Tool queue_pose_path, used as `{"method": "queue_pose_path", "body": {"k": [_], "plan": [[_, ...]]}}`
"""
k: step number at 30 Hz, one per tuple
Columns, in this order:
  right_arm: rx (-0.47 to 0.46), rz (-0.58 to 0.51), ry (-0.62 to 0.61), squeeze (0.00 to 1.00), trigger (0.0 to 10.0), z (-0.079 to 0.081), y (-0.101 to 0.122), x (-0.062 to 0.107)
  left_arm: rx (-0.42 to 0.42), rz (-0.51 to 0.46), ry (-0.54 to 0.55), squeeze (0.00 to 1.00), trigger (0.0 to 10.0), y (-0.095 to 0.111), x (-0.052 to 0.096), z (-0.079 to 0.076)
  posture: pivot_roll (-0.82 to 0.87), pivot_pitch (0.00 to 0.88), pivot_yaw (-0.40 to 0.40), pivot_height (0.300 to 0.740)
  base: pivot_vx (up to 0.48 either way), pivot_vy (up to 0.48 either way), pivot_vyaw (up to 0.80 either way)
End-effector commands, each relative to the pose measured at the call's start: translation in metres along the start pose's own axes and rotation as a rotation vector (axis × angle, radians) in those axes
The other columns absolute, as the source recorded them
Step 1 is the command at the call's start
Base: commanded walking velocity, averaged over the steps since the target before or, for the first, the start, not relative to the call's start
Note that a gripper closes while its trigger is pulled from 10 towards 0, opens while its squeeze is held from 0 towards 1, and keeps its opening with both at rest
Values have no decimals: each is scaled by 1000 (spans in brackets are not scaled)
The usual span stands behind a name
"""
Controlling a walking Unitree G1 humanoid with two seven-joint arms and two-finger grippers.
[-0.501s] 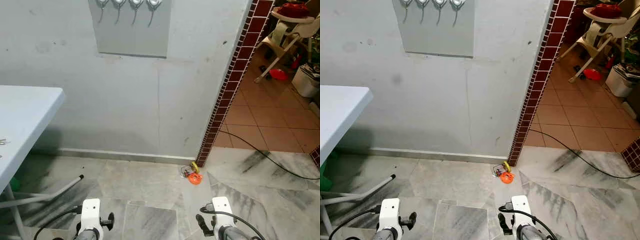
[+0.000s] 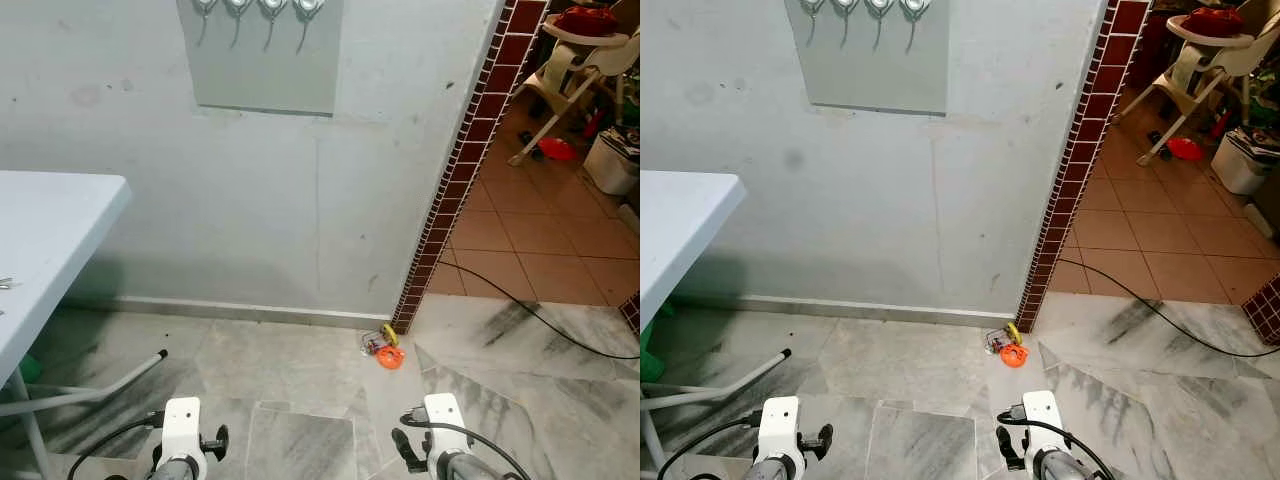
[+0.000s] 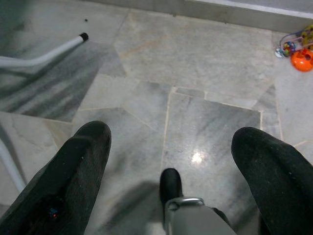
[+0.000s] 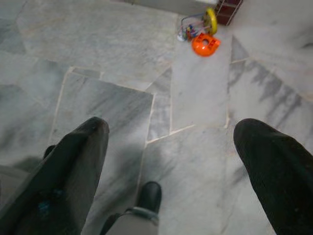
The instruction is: Hang keys on a hook
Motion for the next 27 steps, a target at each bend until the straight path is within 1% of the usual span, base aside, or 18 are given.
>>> {"method": "queue_pose_path", "body": {"k": [1,3,5,7,8,9,10,11,12,13,15,18,19,20,21,23,24,27], "plan": [[20,-22,-14,0,10000,-4,7,-1,-31,-30,15,0,10000,9,-2,4,-8,0,-3,740,0,0,0],[18,-40,-11,0,10000,-4,11,-1,-27,-45,19,0,10000,14,-3,4,-12,0,-2,740,0,0,0],[15,-79,-3,0,10000,-3,22,-3,-16,-104,11,0,10000,30,-5,2,-11,0,-3,740,0,0,0],[-13,-111,26,0,10000,1,30,-3,-5,-123,2,0,10000,35,-5,1,-12,0,-4,740,0,0,0],[10,-161,50,0,10000,5,42,-4,-6,-186,-23,0,10000,48,-5,0,-12,8,-6,740,0,0,0],[14,-185,62,59,10000,6,48,-4,-7,-207,-30,0,10000,53,-4,-1,-12,11,-8,740,0,0,0],[18,-204,71,345,10000,8,52,-4,-7,-220,-35,0,10000,55,-4,-1,-12,11,-8,740,0,0,0],[26,-224,73,1000,10000,8,57,-4,-6,-231,-44,0,10000,58,-4,-2,-11,17,-10,740,0,0,0],[19,-260,85,1000,10000,10,66,-4,-23,-258,-60,792,10000,62,-3,-2,-11,24,-12,740,0,0,0],[5,-297,108,1000,10000,12,73,-3,-27,-267,-65,1000,10000,63,-2,-2,-11,24,-12,740,0,0,0],[39,-351,94,1000,10000,12,88,-2,-85,-299,-105,1000,10000,68,0,-8,-11,33,-17,740,0,0,0],[39,-358,91,1000,10000,12,95,-3,-128,-342,-137,1000,10000,74,2,-15,-7,40,-21,740,0,0,0],[31,-400,87,1000,10000,10,104,-1,-137,-376,-152,0,10000,78,4,-19,-3,41,-25,740,0,0,0],[11,-450,89,90,10000,8,113,1,-142,-412,-169,0,10000,83,7,-24,-3,41,-25,740,0,0,0],[-2,-485,90,90,10000,6,119,4,-142,-433,-178,0,10000,86,9,-27,-3,41,-25,740,0,0,0],[-10,-506,92,90,10000,5,123,5,-142,-447,-185,0,10000,88,10,-28,-3,41,-25,740,0,0,0],[-35,-582,96,0,10000,3,135,11,-100,-501,-152,0,10000,97,14,-26,-16,47,-12,740,0,0,0],[-43,-612,95,0,10000,2,140,13,-83,-524,-137,0,10000,100,16,-24,-16,47,-12,740,0,0,0]]}}
Point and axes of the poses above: a point about 5 cm out from each wrist's last joint towards the gripper, its own x axis pointing back from the gripper into the wrist, its own y axis along the axis of the wrist's last joint, z = x × y, the point moved 5 cm from there along -x, pointing out of the wrist towards the gripper, and after that the axes turned 3 degrees about x, right-handed, at the moved point
